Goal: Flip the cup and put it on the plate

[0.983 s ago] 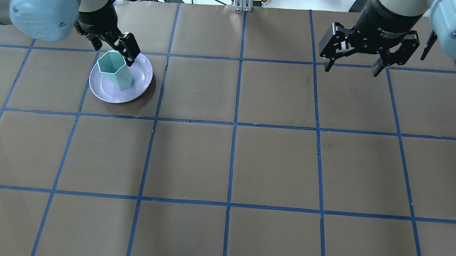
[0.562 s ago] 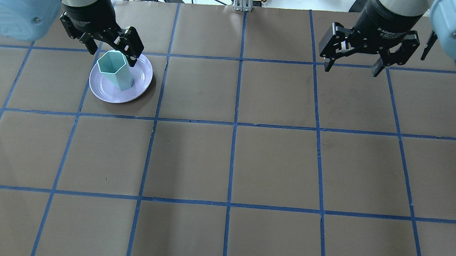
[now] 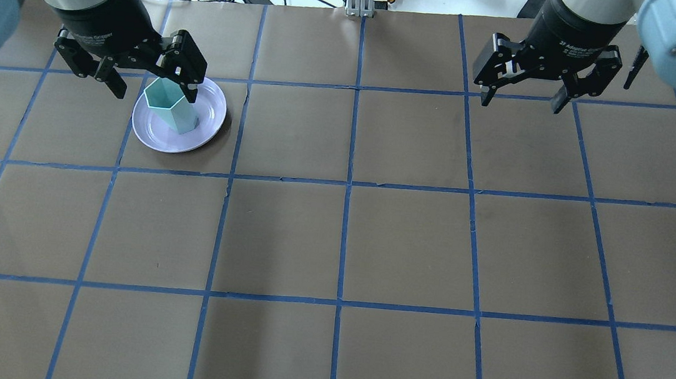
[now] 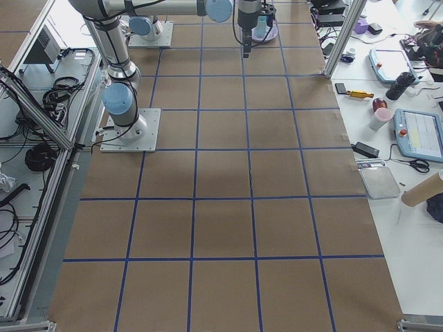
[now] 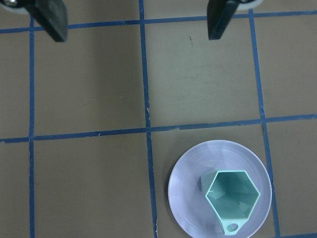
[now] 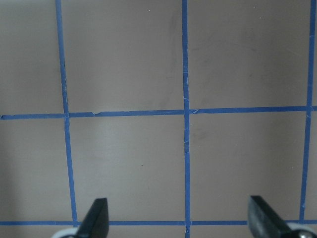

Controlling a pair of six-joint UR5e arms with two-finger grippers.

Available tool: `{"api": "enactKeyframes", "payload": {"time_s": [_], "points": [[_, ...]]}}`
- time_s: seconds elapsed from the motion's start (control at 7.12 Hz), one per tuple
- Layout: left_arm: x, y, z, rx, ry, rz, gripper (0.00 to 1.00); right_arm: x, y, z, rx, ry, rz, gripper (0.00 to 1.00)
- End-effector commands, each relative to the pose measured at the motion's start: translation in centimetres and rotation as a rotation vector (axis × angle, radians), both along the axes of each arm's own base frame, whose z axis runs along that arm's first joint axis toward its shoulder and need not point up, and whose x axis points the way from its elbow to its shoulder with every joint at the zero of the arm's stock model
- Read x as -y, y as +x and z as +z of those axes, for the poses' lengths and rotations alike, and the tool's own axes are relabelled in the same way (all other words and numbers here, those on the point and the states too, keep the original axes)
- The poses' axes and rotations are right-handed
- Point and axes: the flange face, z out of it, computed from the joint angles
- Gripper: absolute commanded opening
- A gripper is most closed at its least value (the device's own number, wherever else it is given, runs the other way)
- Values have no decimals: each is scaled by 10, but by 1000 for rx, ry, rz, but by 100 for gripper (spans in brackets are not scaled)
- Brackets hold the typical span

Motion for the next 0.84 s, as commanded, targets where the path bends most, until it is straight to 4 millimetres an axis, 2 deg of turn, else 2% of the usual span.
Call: {"api": "enactKeyframes", "payload": {"time_s": [0.0, 0.14, 0.28, 0.7], "points": [[-20, -8, 8, 6, 25, 65, 100, 0, 0, 0, 0, 0, 0, 100], [-30, -28, 13, 13, 30, 49, 100, 0, 0, 0, 0, 0, 0, 100], [-21, -30, 8, 8, 23, 45, 100, 0, 0, 0, 0, 0, 0, 100], [-3, -27, 18, 27, -17, 48, 100, 0, 0, 0, 0, 0, 0, 100]]}}
